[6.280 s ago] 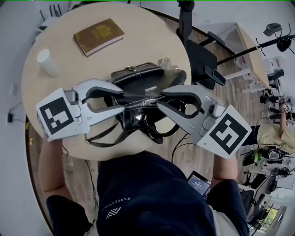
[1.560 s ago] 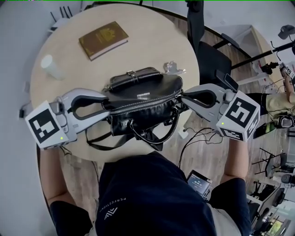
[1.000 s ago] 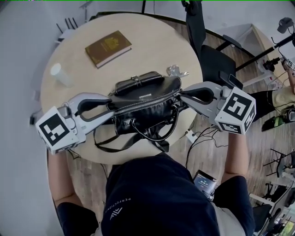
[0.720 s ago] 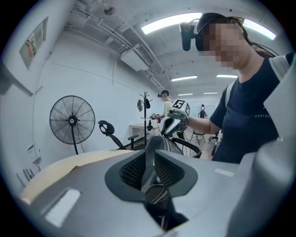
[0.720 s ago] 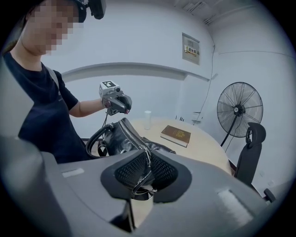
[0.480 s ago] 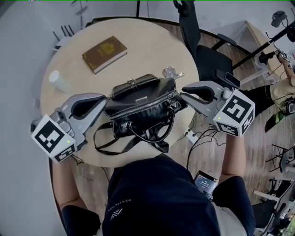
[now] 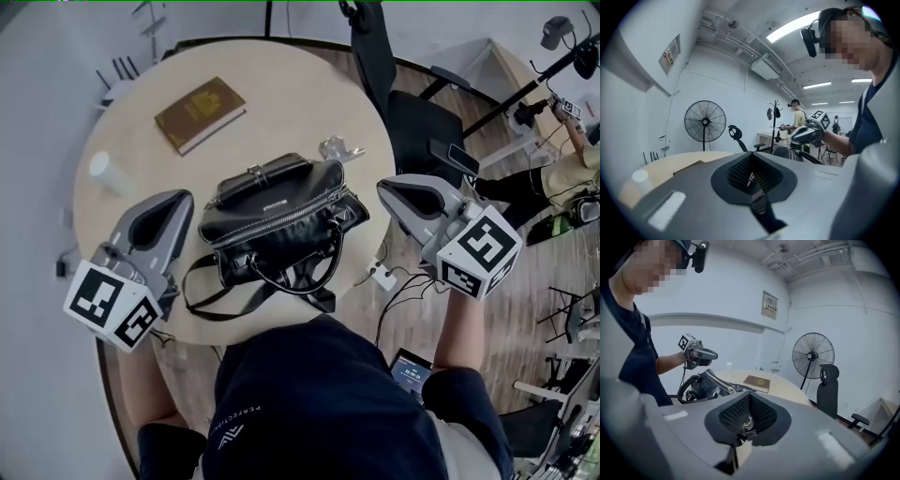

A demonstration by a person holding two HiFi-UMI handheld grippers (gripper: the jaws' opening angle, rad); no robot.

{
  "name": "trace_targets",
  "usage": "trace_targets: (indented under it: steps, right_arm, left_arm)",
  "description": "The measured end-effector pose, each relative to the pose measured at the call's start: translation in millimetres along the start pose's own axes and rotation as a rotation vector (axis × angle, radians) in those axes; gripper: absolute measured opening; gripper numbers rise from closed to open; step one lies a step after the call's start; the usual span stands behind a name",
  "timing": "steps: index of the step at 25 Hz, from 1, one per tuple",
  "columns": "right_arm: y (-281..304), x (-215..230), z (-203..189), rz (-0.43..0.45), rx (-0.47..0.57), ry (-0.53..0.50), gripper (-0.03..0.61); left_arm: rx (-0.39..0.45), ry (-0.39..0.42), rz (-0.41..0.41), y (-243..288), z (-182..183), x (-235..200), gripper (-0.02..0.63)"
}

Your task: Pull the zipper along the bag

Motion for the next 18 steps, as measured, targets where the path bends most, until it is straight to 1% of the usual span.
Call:
trace_targets:
  steps: [3,8,11,14,18]
  right_arm:
    - [-3,1,1,-0.041,0.011,0.019,0.003]
    - [-6,-3,2,-0.061,0.023,0.037,0.002]
    - [-8,-4,2,-0.073,0.033,0.058,0.003]
    - [-7,-5,1,-0.083,0.040,0.083,0.002]
    - [-5,-5,-3,-0.090,0.032,0.096,0.002]
  left_arm:
    - [0.007,-0.035,0.067,-4,-2,-5,0.017]
    - [0.004,-0.061,0.149,-13,-7,-6,0.015]
    - [0.015,-0.099,0.191,-18,-10,-7,0.015]
    - [0.024,-0.138,0.223,-22,-15,-8,0.011]
    - [0.001,-0.172,0.246,-23,-21,-7,0.003]
Point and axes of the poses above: the fingertips, and each gripper's own axes: y forward along the fingers, x to its right, z out of its top, the point moved 3 cm from there along -y, backward along the fingers, and after that the axes turned 15 degrees about -z, right-handed, at the moved point
